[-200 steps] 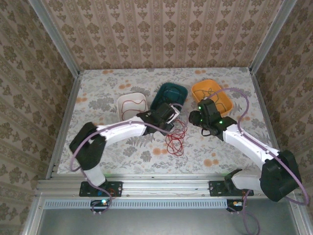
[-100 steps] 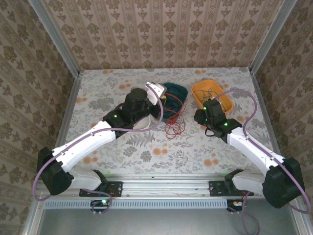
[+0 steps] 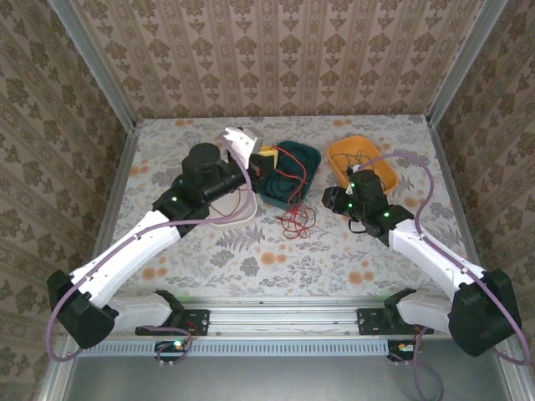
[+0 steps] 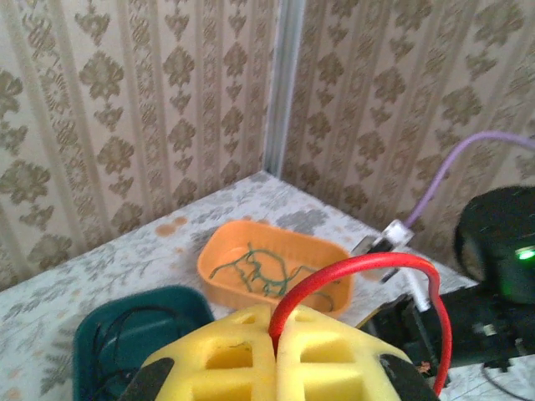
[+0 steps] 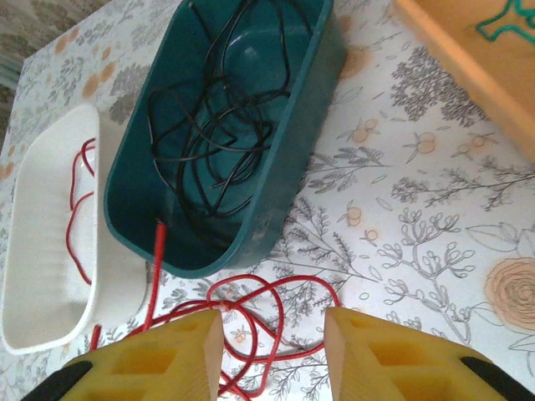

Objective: Untangle the cables

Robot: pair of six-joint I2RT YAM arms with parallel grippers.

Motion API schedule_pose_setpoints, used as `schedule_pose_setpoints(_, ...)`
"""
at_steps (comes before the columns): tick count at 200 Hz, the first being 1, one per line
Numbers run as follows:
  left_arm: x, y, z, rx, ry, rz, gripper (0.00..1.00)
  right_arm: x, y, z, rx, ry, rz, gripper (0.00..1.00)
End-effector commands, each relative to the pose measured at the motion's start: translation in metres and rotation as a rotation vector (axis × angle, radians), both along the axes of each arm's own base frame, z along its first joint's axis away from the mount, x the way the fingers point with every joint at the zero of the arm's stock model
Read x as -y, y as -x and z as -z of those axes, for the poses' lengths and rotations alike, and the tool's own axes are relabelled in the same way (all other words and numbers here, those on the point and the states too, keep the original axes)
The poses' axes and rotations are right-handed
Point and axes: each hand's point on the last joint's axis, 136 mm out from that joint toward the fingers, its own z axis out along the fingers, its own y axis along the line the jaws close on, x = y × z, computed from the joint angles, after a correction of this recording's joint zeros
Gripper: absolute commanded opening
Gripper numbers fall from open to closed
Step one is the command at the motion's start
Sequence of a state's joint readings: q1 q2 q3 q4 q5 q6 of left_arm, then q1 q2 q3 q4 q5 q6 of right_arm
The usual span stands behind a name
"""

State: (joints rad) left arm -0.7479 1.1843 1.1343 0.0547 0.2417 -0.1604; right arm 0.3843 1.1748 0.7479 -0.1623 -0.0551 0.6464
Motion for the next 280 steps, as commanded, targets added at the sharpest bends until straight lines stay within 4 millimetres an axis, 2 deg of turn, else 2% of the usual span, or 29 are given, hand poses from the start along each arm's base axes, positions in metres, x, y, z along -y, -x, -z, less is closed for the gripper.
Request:
schedule_pose_setpoints(1, -0.007, 0.027, -0.049, 0.029, 0.196, 0.170, 0.00, -0.004, 0.003, 0.010, -0.017, 0.002, -0.025, 0.39)
schedule_pose_setpoints(18, -0.013, 0.035, -0.062, 0.018, 0.270, 0.250, 0.00, -0.002, 0.002, 0.010, -0.013, 0.004, -0.008, 0.39)
schedule_pose_setpoints(41, -0.015, 0.028, -0.059, -0.034, 0.309, 0.271, 0.00, -0.002, 0.001, 0.010, -0.011, 0.009, -0.008, 0.39)
schedule_pose_setpoints(52, -0.012, 0.031, -0.056, -0.052, 0.302, 0.314, 0.00, 0.001, 0.001, 0.011, -0.016, 0.020, 0.004, 0.40)
schedule_pose_setpoints(84, -0.008, 0.040, -0.070, -0.047, 0.333, 0.408, 0.00, 0.005, 0.002, 0.012, -0.017, 0.034, 0.021, 0.40)
schedule_pose_setpoints(103, -0.010, 0.030, -0.064, -0.047, 0.307, 0.333, 0.00, 0.006, 0.003, 0.012, -0.017, 0.033, 0.024, 0.40)
schedule_pose_setpoints(112, -0.016, 0.020, -0.059, -0.058, 0.305, 0.266, 0.00, 0.006, 0.003, 0.012, -0.017, 0.033, 0.023, 0.40)
schedule_pose_setpoints(118, -0.022, 0.006, -0.055, -0.073, 0.307, 0.184, 0.00, 0.006, 0.003, 0.012, -0.017, 0.034, 0.023, 0.40)
schedule_pose_setpoints(143, -0.056, -0.042, -0.022, -0.183, 0.272, -0.104, 0.00, 0.007, 0.004, 0.012, -0.017, 0.038, 0.020, 0.40)
schedule_pose_setpoints(164, -0.086, -0.069, 0.004, -0.260, 0.275, -0.274, 0.00, 0.007, 0.004, 0.014, -0.022, 0.044, 0.017, 0.40)
schedule_pose_setpoints(168, -0.100, -0.078, 0.010, -0.274, 0.283, -0.325, 0.00, 0.006, 0.004, 0.014, -0.022, 0.045, 0.016, 0.40)
schedule_pose_setpoints(188, -0.135, -0.101, 0.037, -0.341, 0.303, -0.471, 0.00, 0.006, 0.004, 0.014, -0.024, 0.044, 0.015, 0.40)
schedule_pose_setpoints(213, -0.166, -0.119, 0.081, -0.415, 0.227, -0.633, 0.00, 0.006, 0.004, 0.015, -0.028, 0.045, 0.012, 0.40)
schedule_pose_setpoints(237, -0.175, -0.128, 0.128, -0.483, 0.117, -0.705, 0.00, 0.006, 0.005, 0.015, -0.029, 0.051, 0.009, 0.40)
schedule_pose_setpoints(280, -0.176, -0.134, 0.208, -0.617, -0.011, -0.742, 0.00, 0.005, 0.005, 0.013, -0.028, 0.057, -0.003, 0.40)
